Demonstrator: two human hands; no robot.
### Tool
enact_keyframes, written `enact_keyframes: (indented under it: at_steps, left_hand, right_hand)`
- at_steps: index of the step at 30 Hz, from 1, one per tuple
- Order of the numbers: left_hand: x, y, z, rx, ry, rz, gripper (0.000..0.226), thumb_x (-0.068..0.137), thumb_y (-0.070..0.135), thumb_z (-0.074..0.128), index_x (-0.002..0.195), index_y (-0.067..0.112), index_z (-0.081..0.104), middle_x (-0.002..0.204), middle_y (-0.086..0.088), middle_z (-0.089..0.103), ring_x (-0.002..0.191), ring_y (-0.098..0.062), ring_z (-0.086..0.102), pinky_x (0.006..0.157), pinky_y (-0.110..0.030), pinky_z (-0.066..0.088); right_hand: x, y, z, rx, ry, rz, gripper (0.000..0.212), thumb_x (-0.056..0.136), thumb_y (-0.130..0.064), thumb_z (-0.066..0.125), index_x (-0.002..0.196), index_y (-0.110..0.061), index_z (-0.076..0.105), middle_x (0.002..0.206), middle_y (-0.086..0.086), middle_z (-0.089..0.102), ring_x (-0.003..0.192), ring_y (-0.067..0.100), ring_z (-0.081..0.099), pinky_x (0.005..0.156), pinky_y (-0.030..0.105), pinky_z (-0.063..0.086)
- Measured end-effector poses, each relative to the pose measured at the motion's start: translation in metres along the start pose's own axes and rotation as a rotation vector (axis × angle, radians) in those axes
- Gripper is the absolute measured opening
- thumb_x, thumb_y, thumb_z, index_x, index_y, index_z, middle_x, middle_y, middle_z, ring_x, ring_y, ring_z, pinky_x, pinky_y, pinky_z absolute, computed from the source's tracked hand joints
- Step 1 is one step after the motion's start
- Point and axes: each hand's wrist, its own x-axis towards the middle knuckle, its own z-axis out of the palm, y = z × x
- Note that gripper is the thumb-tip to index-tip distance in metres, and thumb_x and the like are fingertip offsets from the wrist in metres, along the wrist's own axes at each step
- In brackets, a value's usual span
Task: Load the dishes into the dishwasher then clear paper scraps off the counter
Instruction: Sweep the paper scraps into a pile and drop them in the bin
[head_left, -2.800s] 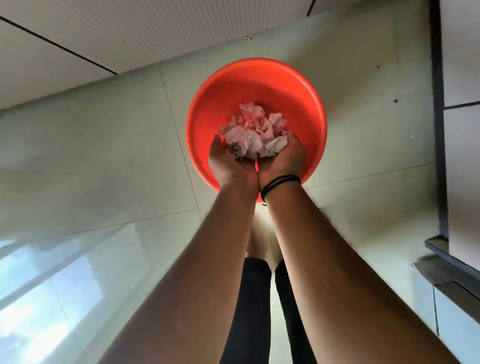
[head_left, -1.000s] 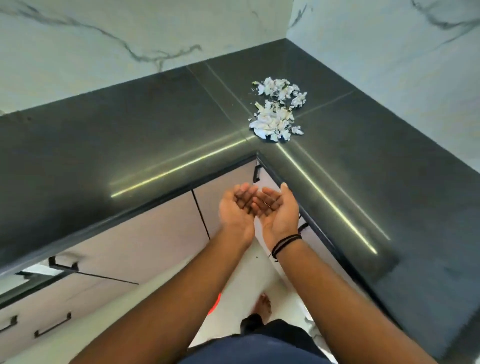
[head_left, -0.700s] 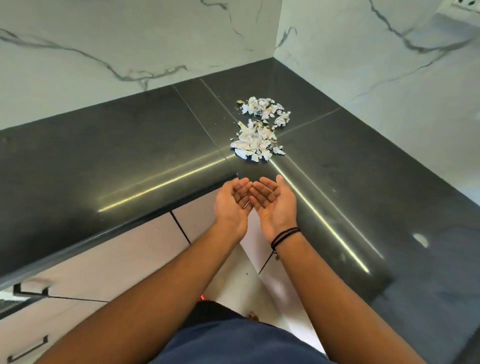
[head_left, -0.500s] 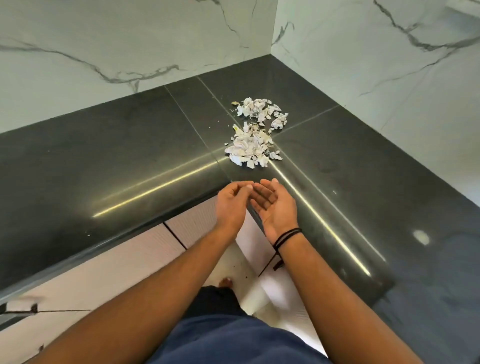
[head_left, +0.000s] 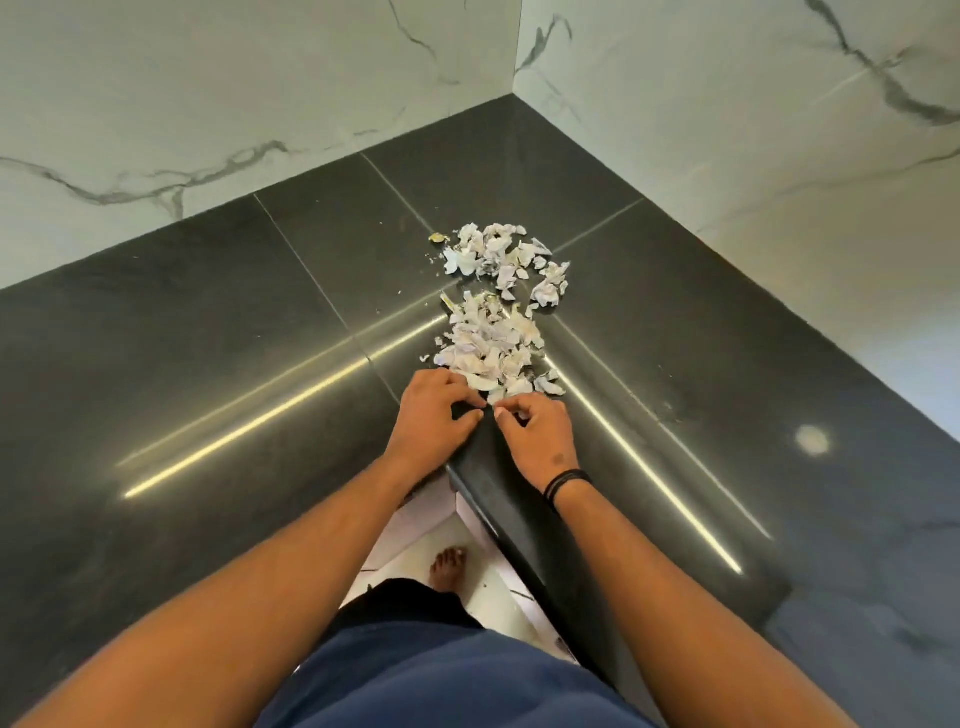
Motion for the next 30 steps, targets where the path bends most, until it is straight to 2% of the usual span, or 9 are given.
enact_keyframes:
  at_steps: [3,6,9,12,15,18,22,27,30]
  left_hand:
    - [0.034,-0.008,0.0,-0.065,-0.045,0.09,0.016,0.079,0.018,0.082,0.093,0.024,0.08,0.094,0.008,0.066,0.098,-0.016,0.056,0.095,-0.033,0.037]
    - [0.06,-0.009,-0.007,-0.198,-0.017,0.065,0.007,0.079,0.018,0.08,0.084,0.021,0.076,0.085,0.011,0.066,0.086,-0.008,0.058,0.087,-0.035,0.047]
    - [0.086,-0.016,-0.018,-0.241,0.247,-0.009,0.019,0.084,0.025,0.072,0.072,0.018,0.061,0.073,0.007,0.056,0.073,-0.014,0.053,0.068,-0.035,0.046]
    - [0.124,-0.034,-0.026,-0.176,0.396,-0.083,0.013,0.088,0.031,0.066,0.084,0.019,0.062,0.088,0.005,0.055,0.087,-0.018,0.05,0.079,-0.041,0.045]
    - [0.17,-0.049,-0.028,-0.181,0.273,-0.151,0.044,0.092,0.043,0.06,0.128,0.018,0.061,0.13,-0.003,0.056,0.123,-0.022,0.047,0.107,-0.043,0.038]
    - [0.21,-0.057,-0.028,-0.248,0.041,-0.212,0.072,0.097,0.051,0.05,0.158,0.017,0.029,0.166,-0.009,0.025,0.154,-0.025,0.014,0.123,-0.043,0.012]
    - [0.243,-0.056,-0.026,-0.195,-0.135,-0.15,0.073,0.102,0.052,0.038,0.162,0.016,0.015,0.17,-0.003,0.01,0.156,-0.018,0.002,0.127,-0.044,0.0]
    - [0.225,-0.052,-0.022,-0.072,-0.26,0.04,0.063,0.106,0.049,0.032,0.161,0.021,0.021,0.168,0.002,0.016,0.155,-0.011,0.008,0.128,-0.042,0.004]
    - [0.196,-0.053,-0.023,-0.217,-0.245,0.05,0.055,0.106,0.047,0.036,0.156,0.023,0.037,0.164,0.005,0.031,0.152,-0.006,0.019,0.127,-0.042,0.013]
  right_hand:
    - [0.039,-0.013,0.001,0.005,0.025,-0.025,0.009,0.088,-0.015,0.068,0.092,-0.013,0.076,0.096,0.0,0.071,0.09,0.011,0.057,0.089,0.026,0.044]
    - [0.067,-0.021,-0.004,0.101,0.08,0.009,0.007,0.088,-0.013,0.068,0.089,-0.016,0.074,0.086,-0.005,0.07,0.075,0.001,0.058,0.073,0.014,0.044]
    - [0.085,-0.023,-0.014,0.156,0.323,-0.052,0.009,0.089,-0.012,0.066,0.082,-0.018,0.069,0.079,-0.005,0.066,0.071,0.002,0.057,0.067,0.016,0.043]
    - [0.118,-0.026,-0.026,0.118,0.482,-0.087,0.007,0.093,-0.015,0.063,0.089,-0.016,0.068,0.091,-0.003,0.06,0.087,0.014,0.057,0.077,0.024,0.044]
    - [0.163,-0.026,-0.032,0.008,0.371,-0.02,0.029,0.097,-0.027,0.058,0.121,-0.012,0.064,0.126,0.005,0.057,0.122,0.024,0.049,0.097,0.02,0.035]
    - [0.204,-0.027,-0.033,-0.021,0.149,0.108,0.062,0.101,-0.042,0.051,0.153,-0.013,0.033,0.161,0.009,0.026,0.15,0.024,0.018,0.121,0.038,0.02]
    - [0.231,-0.034,-0.03,-0.066,-0.063,0.119,0.07,0.104,-0.047,0.04,0.16,-0.015,0.01,0.167,0.005,0.006,0.154,0.018,-0.002,0.125,0.042,0.007]
    - [0.205,-0.045,-0.015,-0.091,-0.208,-0.076,0.057,0.107,-0.043,0.034,0.158,-0.02,0.021,0.165,0.001,0.018,0.153,0.014,0.009,0.125,0.038,0.011]
    - [0.183,-0.038,-0.014,-0.078,-0.212,-0.124,0.047,0.107,-0.032,0.041,0.152,-0.019,0.038,0.158,0.0,0.036,0.147,0.014,0.028,0.121,0.03,0.023]
